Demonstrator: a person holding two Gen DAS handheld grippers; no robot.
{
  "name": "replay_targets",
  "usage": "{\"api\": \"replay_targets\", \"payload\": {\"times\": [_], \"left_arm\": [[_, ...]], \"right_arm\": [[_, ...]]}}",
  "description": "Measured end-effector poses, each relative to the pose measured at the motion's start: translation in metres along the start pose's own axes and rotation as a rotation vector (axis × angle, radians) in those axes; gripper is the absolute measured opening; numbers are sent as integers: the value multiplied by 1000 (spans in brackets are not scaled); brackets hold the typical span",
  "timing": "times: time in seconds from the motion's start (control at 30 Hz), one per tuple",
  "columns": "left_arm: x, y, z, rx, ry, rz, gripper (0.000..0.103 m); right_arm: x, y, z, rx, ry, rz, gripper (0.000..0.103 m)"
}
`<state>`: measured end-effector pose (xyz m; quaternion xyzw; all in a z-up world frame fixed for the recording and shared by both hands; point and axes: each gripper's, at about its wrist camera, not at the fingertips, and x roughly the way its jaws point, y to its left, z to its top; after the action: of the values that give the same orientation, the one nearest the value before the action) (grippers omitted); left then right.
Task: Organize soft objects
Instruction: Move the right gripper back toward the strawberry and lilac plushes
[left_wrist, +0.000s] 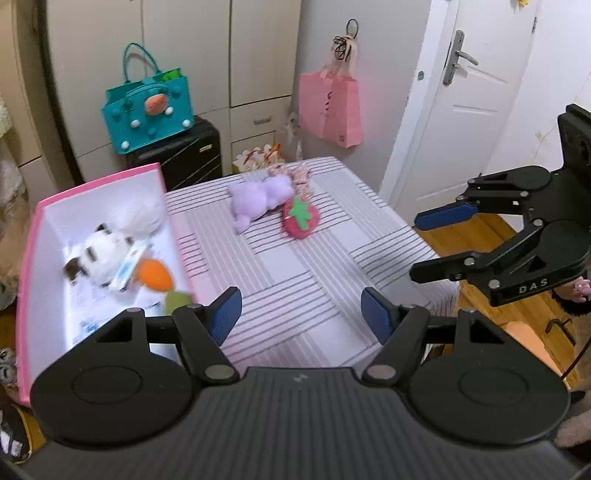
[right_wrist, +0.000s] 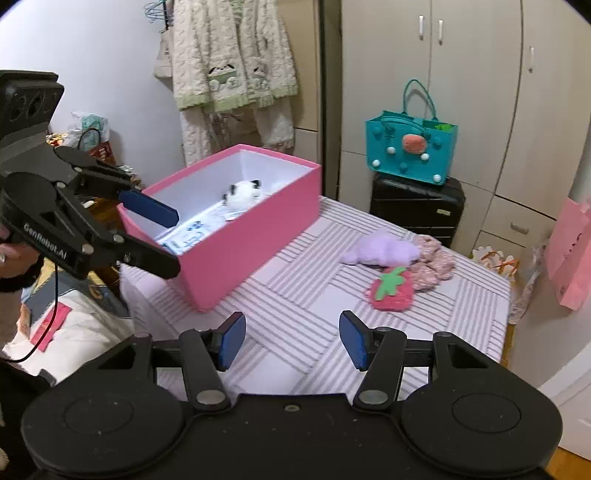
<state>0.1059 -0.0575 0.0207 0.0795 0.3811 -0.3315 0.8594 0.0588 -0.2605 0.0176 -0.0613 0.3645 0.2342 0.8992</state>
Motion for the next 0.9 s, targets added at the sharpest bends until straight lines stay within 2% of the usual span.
{"api": "replay_targets", "payload": {"times": [0.13, 0.3, 0.47, 0.77, 0.9], "left_arm": [[27, -12, 8, 5, -35, -4, 71], [63, -27, 15, 7, -105, 38, 70], [102, -35, 19, -14, -147, 54, 71], [172, -24, 23, -158, -167, 22, 70], [195, -18, 23, -196, -174, 46, 69]], "right_arm": [[9, -26, -6, -2, -11, -29, 62], [26, -66, -10, 19, -41, -68, 64], [48, -106, -14, 43, -94, -81, 70], [111, -150, -13, 29, -113, -89, 70], [132, -164, -5, 13, -111, -64, 72]]}}
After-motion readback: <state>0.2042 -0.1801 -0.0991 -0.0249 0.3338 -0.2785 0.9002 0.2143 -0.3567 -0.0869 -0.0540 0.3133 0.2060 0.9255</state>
